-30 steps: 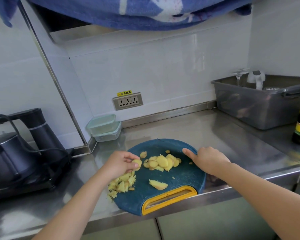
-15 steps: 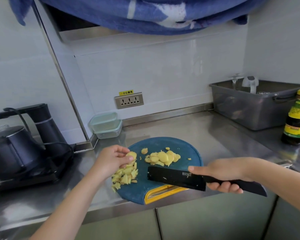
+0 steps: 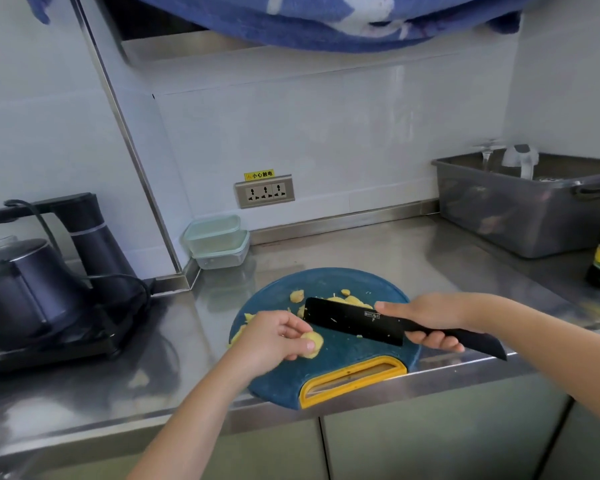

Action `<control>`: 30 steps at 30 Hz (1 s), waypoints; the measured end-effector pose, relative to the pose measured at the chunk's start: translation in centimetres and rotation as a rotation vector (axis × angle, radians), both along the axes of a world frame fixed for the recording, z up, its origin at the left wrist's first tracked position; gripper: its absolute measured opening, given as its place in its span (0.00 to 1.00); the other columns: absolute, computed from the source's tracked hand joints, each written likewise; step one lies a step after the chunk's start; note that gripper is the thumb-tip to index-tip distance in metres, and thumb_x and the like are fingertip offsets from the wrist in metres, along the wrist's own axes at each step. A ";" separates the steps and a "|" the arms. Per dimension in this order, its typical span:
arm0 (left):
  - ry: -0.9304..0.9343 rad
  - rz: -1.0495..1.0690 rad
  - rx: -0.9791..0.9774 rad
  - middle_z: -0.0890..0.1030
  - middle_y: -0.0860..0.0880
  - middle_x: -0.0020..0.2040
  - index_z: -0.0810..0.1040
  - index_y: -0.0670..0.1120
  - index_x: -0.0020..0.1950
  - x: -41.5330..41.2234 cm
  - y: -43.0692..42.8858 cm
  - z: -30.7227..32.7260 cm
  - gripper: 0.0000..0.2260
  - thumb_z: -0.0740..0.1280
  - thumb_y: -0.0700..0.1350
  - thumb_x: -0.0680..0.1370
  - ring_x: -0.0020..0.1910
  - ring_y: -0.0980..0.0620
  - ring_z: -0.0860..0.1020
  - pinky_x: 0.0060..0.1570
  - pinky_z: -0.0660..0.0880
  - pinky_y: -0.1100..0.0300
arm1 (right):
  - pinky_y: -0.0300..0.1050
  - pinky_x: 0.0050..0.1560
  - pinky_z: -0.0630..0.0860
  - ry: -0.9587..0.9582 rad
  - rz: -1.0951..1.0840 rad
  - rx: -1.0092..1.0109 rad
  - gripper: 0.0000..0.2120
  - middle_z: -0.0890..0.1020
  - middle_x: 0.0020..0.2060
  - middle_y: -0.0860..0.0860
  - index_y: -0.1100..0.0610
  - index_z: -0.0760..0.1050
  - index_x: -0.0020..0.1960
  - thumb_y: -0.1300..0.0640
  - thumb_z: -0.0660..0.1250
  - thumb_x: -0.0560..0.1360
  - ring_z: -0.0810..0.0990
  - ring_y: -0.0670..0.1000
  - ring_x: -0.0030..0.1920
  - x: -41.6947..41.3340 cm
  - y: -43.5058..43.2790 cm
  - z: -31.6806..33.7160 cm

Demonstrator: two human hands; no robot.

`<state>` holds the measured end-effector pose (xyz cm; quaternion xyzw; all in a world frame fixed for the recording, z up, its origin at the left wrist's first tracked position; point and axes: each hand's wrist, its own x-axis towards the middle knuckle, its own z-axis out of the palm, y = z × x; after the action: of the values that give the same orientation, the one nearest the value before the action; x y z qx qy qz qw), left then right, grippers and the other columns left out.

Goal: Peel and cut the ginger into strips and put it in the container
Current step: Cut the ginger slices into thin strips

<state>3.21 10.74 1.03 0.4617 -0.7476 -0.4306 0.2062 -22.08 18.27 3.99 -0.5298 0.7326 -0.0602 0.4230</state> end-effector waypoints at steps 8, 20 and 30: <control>-0.140 -0.084 -0.120 0.82 0.54 0.46 0.79 0.52 0.47 -2.6 -1.4 -1.0 0.08 0.74 0.44 0.72 0.46 0.59 0.80 0.49 0.76 0.66 | 0.39 0.25 0.62 -0.017 -0.096 -0.016 0.31 0.63 0.22 0.50 0.54 0.62 0.30 0.27 0.50 0.73 0.61 0.49 0.21 -1.0 -0.8 -0.4; -0.083 0.039 -0.449 0.78 0.58 0.44 0.80 0.54 0.50 -2.7 1.3 -3.4 0.08 0.73 0.45 0.72 0.44 0.63 0.75 0.41 0.71 0.74 | 0.39 0.24 0.69 0.072 -0.084 -0.046 0.32 0.66 0.20 0.52 0.55 0.62 0.30 0.27 0.47 0.74 0.63 0.50 0.18 2.2 0.8 -1.3; -0.057 0.124 -0.673 0.75 0.57 0.42 0.80 0.49 0.44 -3.5 2.7 -5.0 0.03 0.72 0.44 0.73 0.40 0.60 0.74 0.39 0.69 0.71 | 0.37 0.24 0.72 0.280 -0.073 -0.117 0.35 0.73 0.25 0.56 0.59 0.66 0.34 0.29 0.42 0.75 0.72 0.52 0.21 5.9 2.6 -2.2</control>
<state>-0.34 13.42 -4.02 0.4242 -0.8236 -0.1334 0.3520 -16.21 20.88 1.79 -0.5296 0.7986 -0.0435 0.2825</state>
